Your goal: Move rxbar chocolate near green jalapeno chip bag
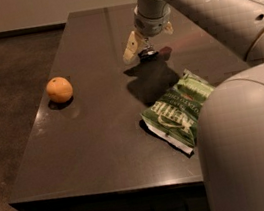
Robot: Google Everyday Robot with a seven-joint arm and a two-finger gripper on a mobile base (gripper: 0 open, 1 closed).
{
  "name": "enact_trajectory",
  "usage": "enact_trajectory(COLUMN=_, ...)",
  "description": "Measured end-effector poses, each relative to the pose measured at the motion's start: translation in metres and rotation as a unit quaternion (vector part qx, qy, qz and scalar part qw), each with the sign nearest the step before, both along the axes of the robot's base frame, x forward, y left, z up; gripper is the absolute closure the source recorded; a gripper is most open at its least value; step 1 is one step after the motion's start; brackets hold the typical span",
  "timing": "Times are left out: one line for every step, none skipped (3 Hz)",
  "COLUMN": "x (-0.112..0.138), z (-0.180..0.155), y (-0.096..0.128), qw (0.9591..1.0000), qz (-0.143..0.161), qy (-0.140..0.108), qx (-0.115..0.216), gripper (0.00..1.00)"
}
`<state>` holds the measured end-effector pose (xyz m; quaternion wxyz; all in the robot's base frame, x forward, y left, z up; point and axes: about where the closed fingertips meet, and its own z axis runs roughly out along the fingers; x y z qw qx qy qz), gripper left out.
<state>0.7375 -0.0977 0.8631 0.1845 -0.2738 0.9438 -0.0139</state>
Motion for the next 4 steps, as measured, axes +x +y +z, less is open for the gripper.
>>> enact_trajectory(x=0.018, z=-0.008, y=-0.007, qw=0.9999, qz=-0.009, qy=0.005, qx=0.005, gripper=0.0)
enact_trajectory(x=0.026, z=-0.015, y=-0.008, qw=0.9998, qz=-0.01, qy=0.013, qx=0.01, gripper=0.0)
enact_trajectory(x=0.03, z=-0.022, y=-0.007, qw=0.9995, qz=-0.004, qy=0.028, qx=0.015, gripper=0.16)
enact_trajectory(x=0.029, z=-0.027, y=-0.006, qw=0.999, qz=0.004, qy=0.041, qx=0.019, gripper=0.39)
